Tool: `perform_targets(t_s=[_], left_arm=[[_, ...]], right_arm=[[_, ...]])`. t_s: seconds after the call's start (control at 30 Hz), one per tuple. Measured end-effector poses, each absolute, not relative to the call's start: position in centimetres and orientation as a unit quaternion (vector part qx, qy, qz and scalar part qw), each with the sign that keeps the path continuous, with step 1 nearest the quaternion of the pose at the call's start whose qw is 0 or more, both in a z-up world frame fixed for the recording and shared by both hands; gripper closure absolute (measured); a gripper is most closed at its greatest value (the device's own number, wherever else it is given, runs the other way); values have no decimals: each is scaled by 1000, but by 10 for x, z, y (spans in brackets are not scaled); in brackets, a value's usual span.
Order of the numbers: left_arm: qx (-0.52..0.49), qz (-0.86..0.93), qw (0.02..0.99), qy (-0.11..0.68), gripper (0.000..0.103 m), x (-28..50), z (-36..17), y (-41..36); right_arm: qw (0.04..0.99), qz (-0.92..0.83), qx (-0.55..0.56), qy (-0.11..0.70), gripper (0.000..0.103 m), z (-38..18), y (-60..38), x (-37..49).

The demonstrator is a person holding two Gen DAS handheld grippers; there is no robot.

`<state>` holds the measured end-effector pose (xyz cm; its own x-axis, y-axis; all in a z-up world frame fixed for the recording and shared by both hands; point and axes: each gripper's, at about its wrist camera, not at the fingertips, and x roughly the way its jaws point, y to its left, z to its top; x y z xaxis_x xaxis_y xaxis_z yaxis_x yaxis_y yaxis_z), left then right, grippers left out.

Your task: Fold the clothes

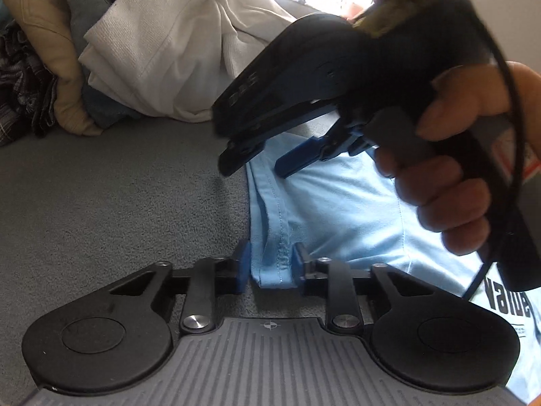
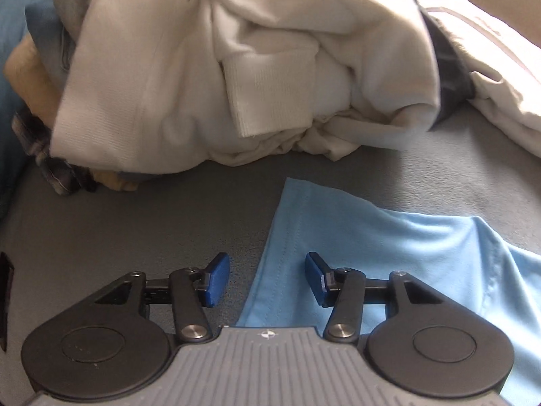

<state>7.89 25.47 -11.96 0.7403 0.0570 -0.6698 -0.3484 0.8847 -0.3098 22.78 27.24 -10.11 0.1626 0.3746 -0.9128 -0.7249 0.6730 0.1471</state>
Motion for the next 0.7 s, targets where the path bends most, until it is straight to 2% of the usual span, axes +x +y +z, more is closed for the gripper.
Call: perform_targets(t_s=[0.07,0.1,0.17,0.23,0.7], left_arm=[[-211,113,910,338,95,79,-120,252],[-209,113,912,335,97,79,-119,251],[-208,116,914,329,99,79,-117,249],[-210,117,915,323,100,78,-114,248],[-189,42,949,249,100,74,-51,199]], right_arm=[[748,368,-183,521,51,-103,275,223],[750,367,-191,516,55,-103,276,221],[754,366,-182,515,85,-101,269,224],[758,365,-163,516,98,-97,259,229],[802,353,19,481,100,-42,126,264]])
